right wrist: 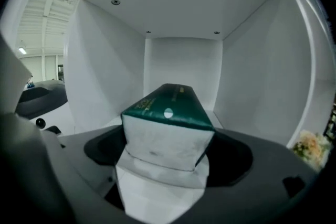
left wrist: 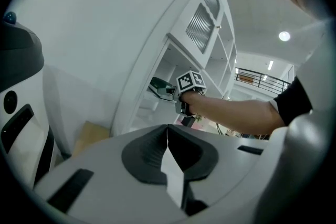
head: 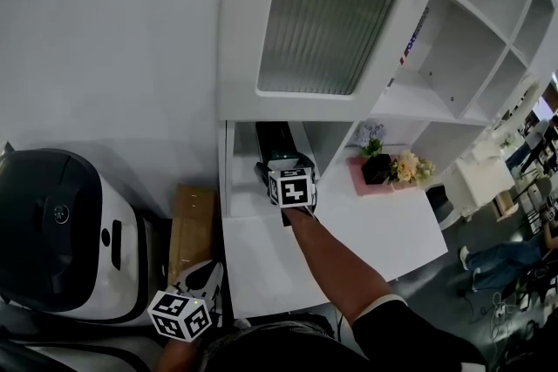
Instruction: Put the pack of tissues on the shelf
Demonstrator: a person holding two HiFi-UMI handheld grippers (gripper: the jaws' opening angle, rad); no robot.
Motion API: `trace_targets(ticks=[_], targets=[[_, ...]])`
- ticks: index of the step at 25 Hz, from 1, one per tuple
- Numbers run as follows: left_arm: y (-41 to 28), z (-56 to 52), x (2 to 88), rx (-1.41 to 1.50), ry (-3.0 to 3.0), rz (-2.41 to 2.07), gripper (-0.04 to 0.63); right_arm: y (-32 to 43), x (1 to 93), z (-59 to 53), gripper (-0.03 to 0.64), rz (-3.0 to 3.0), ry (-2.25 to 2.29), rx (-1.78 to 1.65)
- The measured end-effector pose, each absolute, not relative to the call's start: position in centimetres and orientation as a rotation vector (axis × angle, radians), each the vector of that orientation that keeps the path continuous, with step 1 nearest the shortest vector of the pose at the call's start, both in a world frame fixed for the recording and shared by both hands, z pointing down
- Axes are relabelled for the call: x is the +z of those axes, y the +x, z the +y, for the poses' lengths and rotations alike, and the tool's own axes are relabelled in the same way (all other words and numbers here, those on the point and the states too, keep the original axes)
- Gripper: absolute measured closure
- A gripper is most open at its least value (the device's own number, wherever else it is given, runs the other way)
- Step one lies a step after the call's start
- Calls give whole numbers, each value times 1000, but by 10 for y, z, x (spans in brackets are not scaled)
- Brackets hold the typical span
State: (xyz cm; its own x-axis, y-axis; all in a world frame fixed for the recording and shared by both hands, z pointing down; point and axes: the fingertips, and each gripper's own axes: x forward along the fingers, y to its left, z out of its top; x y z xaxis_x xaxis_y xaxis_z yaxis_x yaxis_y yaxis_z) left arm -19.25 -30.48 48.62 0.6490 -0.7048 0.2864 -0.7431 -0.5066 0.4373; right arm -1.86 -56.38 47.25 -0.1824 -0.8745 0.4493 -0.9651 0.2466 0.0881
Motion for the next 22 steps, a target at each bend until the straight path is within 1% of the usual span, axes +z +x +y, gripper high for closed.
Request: trace_targets(ticks=[3,8,11,14,15,19,22], targets=[[-190,-301,491,101,2338,-1113,580,-18,476,-559,156,-2133,1645,303],[-188,-296,497,152,2364,-1130,580,-10,473,-537,155,-2144,1646,265],[-187,-294,502,193,2378,-1144,580,-10,469,-506,158,-2203,1649,245],[-183,-292,504,197,2384,-1125,580,-10,469,-465,166,-2296,1626,303],[-180,-291,505,199,2388,-1114,580,-9,471,-450,183,-2322,1620,329],[-168,-286,505,207,2405,-1066,580,-5,468,-398,363,-2414,1605,389],[-160,-282,504,212,2419,-1042,580,-5,456,-367,454,-2487,1589,391]])
